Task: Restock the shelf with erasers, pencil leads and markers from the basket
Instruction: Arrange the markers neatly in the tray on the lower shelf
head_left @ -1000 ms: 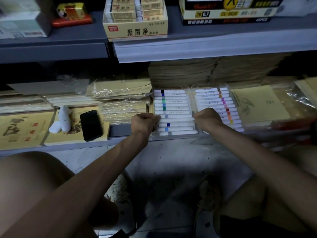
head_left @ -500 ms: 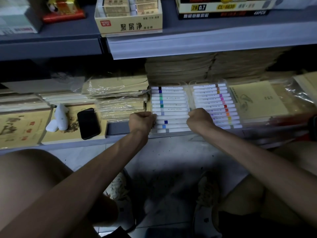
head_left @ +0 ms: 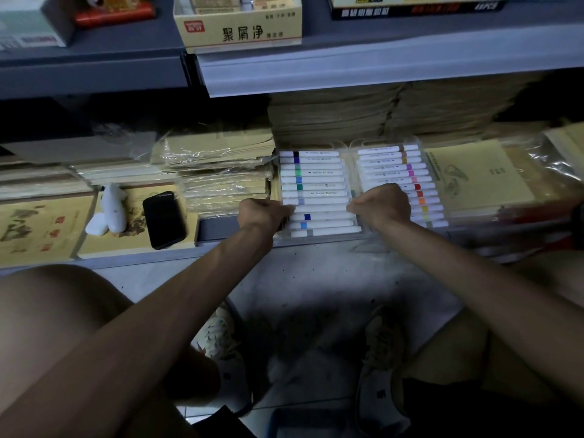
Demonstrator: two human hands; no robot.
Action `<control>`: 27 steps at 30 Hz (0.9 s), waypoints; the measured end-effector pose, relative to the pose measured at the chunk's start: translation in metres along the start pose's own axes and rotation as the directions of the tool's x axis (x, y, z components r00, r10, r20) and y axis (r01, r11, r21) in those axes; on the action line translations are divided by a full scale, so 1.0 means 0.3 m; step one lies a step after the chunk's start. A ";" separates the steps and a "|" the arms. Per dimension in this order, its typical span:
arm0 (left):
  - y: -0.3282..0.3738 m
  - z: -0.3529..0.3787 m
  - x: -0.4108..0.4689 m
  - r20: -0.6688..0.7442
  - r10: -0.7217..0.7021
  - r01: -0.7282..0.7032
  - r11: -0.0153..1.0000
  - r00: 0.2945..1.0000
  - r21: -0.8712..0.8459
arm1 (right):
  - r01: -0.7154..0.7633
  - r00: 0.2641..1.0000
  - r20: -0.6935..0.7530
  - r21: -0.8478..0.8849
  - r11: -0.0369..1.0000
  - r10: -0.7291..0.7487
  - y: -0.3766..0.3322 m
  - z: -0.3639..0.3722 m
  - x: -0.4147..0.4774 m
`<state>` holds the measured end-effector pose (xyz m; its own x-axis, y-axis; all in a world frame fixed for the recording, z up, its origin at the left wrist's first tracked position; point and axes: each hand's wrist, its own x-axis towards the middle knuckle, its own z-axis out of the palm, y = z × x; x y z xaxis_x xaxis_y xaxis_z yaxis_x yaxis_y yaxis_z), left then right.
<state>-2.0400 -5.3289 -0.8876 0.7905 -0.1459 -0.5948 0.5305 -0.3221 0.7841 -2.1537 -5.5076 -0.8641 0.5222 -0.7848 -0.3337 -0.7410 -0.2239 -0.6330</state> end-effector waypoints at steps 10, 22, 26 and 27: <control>0.004 -0.008 -0.030 0.026 -0.002 0.003 0.999 1.000 -0.045 | 0.001 1.000 0.003 -0.055 0.998 0.000 -0.007 -0.011 -0.008; -0.027 -0.036 -0.080 0.051 0.000 0.003 0.998 0.999 -0.060 | -0.090 0.987 0.134 0.047 0.995 0.083 0.048 0.006 -0.027; -0.030 -0.031 -0.088 0.053 0.019 -0.016 0.998 0.998 -0.063 | -0.053 0.992 0.118 0.068 0.996 0.045 0.053 0.017 -0.039; -0.028 -0.030 -0.090 0.055 0.012 -0.008 0.998 0.998 -0.068 | -0.038 0.993 0.110 0.067 0.997 0.030 0.051 0.017 -0.042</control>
<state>-2.0629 -5.3139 -0.8765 0.7785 -0.2011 -0.5946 0.5439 -0.2566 0.7989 -2.1694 -5.4982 -0.8730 0.5428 -0.7228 -0.4277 -0.7304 -0.1549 -0.6652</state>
